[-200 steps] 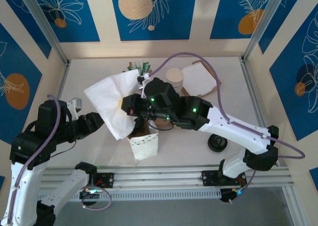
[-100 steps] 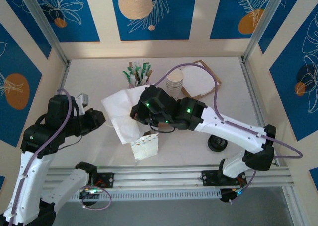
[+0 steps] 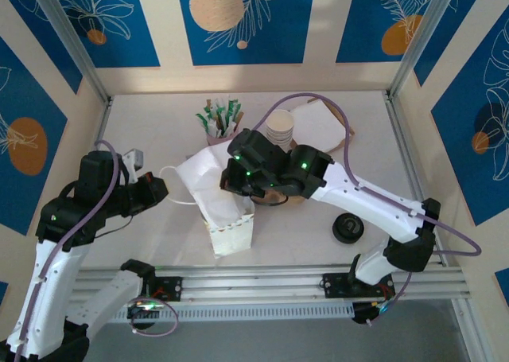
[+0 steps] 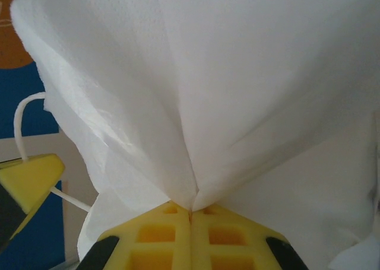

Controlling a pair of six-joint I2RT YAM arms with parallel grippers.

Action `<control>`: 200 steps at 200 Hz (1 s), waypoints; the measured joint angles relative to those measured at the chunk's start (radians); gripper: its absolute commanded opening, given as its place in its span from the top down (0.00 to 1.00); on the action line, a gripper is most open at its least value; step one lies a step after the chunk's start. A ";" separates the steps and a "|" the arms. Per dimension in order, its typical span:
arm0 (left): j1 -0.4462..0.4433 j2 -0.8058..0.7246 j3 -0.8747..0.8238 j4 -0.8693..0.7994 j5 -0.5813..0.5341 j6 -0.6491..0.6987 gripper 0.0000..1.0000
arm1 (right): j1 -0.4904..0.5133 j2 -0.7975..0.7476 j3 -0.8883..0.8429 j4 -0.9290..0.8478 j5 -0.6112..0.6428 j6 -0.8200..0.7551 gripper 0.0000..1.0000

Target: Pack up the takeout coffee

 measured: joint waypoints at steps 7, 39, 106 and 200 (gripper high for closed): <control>0.000 -0.001 0.000 0.000 -0.003 0.000 1.00 | 0.000 0.016 0.016 -0.014 0.000 -0.015 1.00; 0.000 -0.001 0.000 0.000 -0.007 0.000 1.00 | 0.011 0.126 0.111 -0.097 0.017 -0.094 1.00; 0.000 -0.001 0.000 -0.009 -0.007 0.001 1.00 | 0.061 0.327 0.257 -0.281 0.111 -0.201 1.00; 0.000 0.001 0.003 -0.022 -0.006 0.027 1.00 | 0.080 0.410 0.283 -0.344 0.220 -0.263 0.74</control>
